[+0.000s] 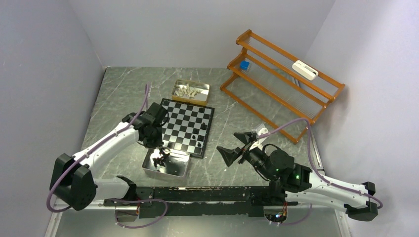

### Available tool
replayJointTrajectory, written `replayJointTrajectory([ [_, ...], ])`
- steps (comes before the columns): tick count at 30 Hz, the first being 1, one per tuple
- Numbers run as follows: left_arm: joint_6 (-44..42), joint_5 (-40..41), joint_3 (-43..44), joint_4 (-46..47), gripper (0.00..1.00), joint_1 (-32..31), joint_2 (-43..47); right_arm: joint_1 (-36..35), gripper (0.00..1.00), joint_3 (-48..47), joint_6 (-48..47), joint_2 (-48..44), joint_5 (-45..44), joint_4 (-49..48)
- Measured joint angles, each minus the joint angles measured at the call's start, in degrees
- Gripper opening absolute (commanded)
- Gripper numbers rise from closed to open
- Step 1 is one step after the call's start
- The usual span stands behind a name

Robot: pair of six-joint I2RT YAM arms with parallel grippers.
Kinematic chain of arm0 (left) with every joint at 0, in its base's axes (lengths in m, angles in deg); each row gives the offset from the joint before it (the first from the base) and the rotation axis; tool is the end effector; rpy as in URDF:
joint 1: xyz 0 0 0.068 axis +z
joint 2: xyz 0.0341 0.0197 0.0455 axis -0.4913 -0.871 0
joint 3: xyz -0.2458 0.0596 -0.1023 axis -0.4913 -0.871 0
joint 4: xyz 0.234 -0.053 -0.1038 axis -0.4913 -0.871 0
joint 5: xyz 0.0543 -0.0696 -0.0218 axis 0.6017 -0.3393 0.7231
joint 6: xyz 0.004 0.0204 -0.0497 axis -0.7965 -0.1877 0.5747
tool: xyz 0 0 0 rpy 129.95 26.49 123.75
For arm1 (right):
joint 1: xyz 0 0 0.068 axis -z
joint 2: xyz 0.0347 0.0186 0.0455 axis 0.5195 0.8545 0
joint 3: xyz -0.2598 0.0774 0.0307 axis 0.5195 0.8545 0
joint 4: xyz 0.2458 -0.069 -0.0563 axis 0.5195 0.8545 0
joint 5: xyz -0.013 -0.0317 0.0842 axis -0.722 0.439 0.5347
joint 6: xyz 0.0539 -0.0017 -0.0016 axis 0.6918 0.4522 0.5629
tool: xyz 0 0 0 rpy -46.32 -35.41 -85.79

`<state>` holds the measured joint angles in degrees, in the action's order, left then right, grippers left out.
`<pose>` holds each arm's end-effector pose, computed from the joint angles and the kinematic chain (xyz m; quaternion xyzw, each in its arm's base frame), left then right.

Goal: Set up the chess pieces on the board
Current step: Pick up the chess piece from the storage box.

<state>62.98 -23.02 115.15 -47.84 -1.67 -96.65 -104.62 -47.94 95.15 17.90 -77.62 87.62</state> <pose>0.1998 -0.1129 0.2374 -0.0381 0.9841 -0.0013 0.1733 0.0529 0.1157 0.2978 -0.2040 0.6765 0.3229 0.6296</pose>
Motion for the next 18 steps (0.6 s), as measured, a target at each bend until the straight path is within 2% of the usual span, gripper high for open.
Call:
replayJointTrajectory([
  [6,2.99,-3.30,-5.31,1.25,0.29,2.03,4.33,0.00,1.00,0.46,0.00,-1.68,-0.02,0.09],
  [18,4.81,-3.85,-8.33,1.27,0.22,2.12,3.02,0.00,1.00,1.66,-0.15,-4.87,-0.24,0.26],
])
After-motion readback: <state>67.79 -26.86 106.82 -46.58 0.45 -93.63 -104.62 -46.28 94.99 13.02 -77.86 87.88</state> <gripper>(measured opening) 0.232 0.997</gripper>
